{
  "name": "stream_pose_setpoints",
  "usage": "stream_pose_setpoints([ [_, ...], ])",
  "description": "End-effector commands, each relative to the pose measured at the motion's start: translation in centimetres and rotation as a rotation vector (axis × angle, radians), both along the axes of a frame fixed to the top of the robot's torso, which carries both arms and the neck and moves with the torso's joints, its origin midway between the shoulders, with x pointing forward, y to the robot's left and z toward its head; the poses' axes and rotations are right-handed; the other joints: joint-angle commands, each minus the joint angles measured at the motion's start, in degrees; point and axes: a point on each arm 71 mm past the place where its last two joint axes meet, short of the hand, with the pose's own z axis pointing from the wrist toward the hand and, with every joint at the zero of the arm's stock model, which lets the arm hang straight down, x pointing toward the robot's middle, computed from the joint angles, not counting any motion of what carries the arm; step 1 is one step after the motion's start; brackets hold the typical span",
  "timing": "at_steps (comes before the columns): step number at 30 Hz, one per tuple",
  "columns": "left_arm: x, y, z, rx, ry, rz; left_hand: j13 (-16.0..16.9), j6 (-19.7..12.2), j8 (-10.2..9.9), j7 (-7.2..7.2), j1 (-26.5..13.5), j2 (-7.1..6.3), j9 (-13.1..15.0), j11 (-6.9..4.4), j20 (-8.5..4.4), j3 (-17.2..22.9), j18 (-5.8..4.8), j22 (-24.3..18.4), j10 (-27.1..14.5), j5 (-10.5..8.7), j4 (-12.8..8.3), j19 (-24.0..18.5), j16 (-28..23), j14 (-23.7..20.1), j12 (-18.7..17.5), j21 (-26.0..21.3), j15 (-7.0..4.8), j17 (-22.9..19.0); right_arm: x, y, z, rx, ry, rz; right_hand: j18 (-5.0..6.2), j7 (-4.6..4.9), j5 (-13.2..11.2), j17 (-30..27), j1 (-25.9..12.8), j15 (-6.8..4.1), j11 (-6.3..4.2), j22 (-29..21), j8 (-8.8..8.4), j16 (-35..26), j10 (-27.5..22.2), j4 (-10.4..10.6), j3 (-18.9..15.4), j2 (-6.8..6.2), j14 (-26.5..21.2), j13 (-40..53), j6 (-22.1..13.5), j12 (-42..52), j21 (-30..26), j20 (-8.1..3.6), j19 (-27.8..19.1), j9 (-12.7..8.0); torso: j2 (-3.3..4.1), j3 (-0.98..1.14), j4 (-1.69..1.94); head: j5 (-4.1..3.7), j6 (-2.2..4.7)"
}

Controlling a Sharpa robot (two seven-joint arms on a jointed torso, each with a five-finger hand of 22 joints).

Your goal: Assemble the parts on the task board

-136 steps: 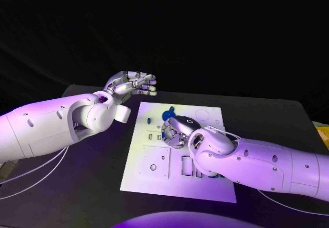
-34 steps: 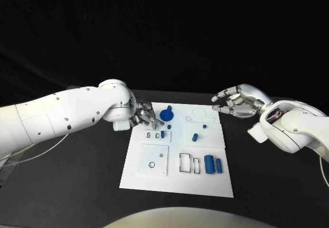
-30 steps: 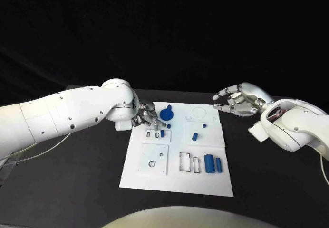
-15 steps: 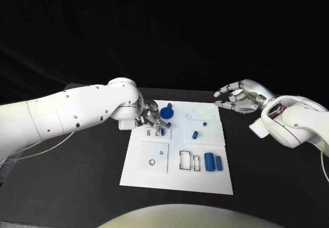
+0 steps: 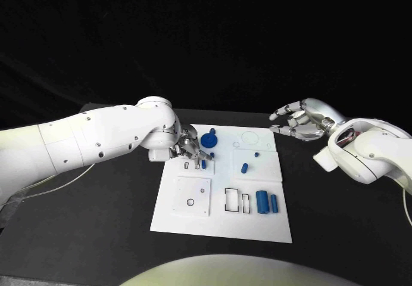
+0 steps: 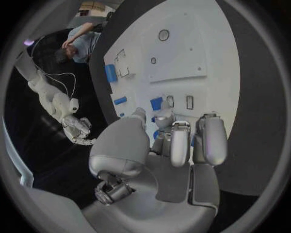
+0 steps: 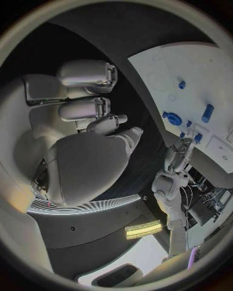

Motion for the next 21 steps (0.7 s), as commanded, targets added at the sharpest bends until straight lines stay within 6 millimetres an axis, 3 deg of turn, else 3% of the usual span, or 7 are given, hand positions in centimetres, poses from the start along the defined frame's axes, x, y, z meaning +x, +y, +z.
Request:
stream_pose_setpoints([
  [1, -0.06, -0.27, -0.12, 0.002, 0.026, -0.010, -0.1, -0.2, 0.3, -0.12, -0.4, -0.11, 0.1, 0.02, -0.07, -0.4, -0.62, 0.1, -0.6, -0.01, -0.1, 0.1, 0.4, 5.4, -0.4, 0.2, -0.02, 13.1, 0.02, 0.14, -0.02, -0.012, 0.000, 0.010, -0.41, -0.02, 0.4, 15.1, -0.2, 0.38, -0.05, 2.6, 0.11, 0.2, -0.4, 0.0, 0.2, -0.61, 6.1, -0.1, -0.3, -0.3, -0.4, 0.37, 1.7, -0.1, -0.01, 0.01, 0.02, 0.09, -0.15],
  [6, -0.02, -0.40, -0.44, 0.005, 0.036, -0.009, -0.3, -0.3, 0.3, -0.11, -0.4, -0.05, 0.1, 0.03, -0.06, -0.4, -0.63, 0.1, -0.7, 0.00, -0.1, 0.1, 0.4, 5.4, -0.5, 0.2, -0.01, 13.1, 0.06, 0.20, -0.03, -0.012, 0.001, 0.011, -0.41, -0.02, 0.4, 15.1, -0.2, 0.38, -0.05, 2.6, 0.11, 0.2, -0.4, 0.0, 0.2, -0.61, 6.1, -0.1, -0.3, -0.3, -0.4, 0.37, 1.7, -0.1, 0.02, 0.00, -0.05, 0.10, -0.29],
  [14, 0.12, -0.56, -0.74, 0.002, 0.036, 0.001, -0.5, -1.0, 1.2, -0.14, 1.9, 1.25, 0.6, 0.01, -0.01, 1.1, -0.62, 0.3, -1.0, 0.04, -0.3, 0.0, 0.3, 5.4, -0.5, 0.4, 0.01, 13.0, 0.15, 0.24, 0.02, -0.007, -0.008, 0.012, -0.18, 0.07, 0.5, 15.1, -0.2, 0.45, 0.04, 1.7, 0.01, 0.2, -1.6, 0.0, 0.5, -0.84, 6.1, -1.4, -0.9, -1.3, -1.2, 0.44, 1.3, -0.2, 0.00, 0.02, 0.01, 0.17, -0.35],
  [17, 0.19, -0.67, -0.79, 0.001, 0.036, 0.003, -0.7, -1.2, 1.5, -0.19, 2.8, 1.29, 0.7, -0.05, -0.04, 2.2, -0.62, 0.4, -1.2, 0.06, -0.3, -0.1, 0.3, 5.3, -0.6, 0.4, -0.04, 12.9, 0.25, 0.27, 0.08, 0.007, -0.015, 0.011, 1.01, 0.33, 0.5, 12.1, 0.1, 0.66, 0.31, -3.3, 0.31, -1.5, -6.3, -0.1, 1.5, -1.33, 5.1, -6.5, -2.2, -5.5, -6.2, 0.71, -1.0, -0.1, -0.03, 0.03, 0.00, 0.21, -0.41],
  [20, 0.25, -0.75, -0.84, 0.001, 0.039, 0.004, -0.8, -1.3, 1.6, -0.20, 3.0, 1.18, 0.8, -0.06, -0.05, 2.9, -0.62, 0.4, -1.2, 0.06, -0.2, -0.1, 0.3, 5.3, -0.6, 0.5, -0.06, 12.9, 0.36, 0.29, 0.14, 0.026, -0.020, 0.009, 4.31, 0.59, 0.6, 1.0, 0.4, 0.94, 0.56, -18.7, 1.94, -9.5, -19.9, -0.2, 3.6, -2.42, -0.2, -21.8, -3.6, -18.2, -22.4, 1.03, -8.5, 0.7, -0.01, 0.05, 0.03, 0.26, -0.43],
  [21, 0.27, -0.77, -0.86, 0.001, 0.041, 0.005, -0.7, -1.4, 1.6, -0.20, 3.1, 1.16, 0.8, -0.06, -0.05, 2.9, -0.62, 0.4, -1.2, 0.06, -0.2, -0.1, 0.2, 5.3, -0.5, 0.5, -0.06, 12.9, 0.39, 0.28, 0.16, 0.031, -0.020, 0.007, 4.82, 0.65, 0.6, -0.8, 0.4, 0.99, 0.61, -21.5, 2.21, -10.9, -21.9, -0.2, 4.0, -2.59, -1.2, -24.3, -3.8, -20.3, -25.4, 1.10, -9.8, 0.8, -0.01, 0.05, 0.03, 0.26, -0.43],
])
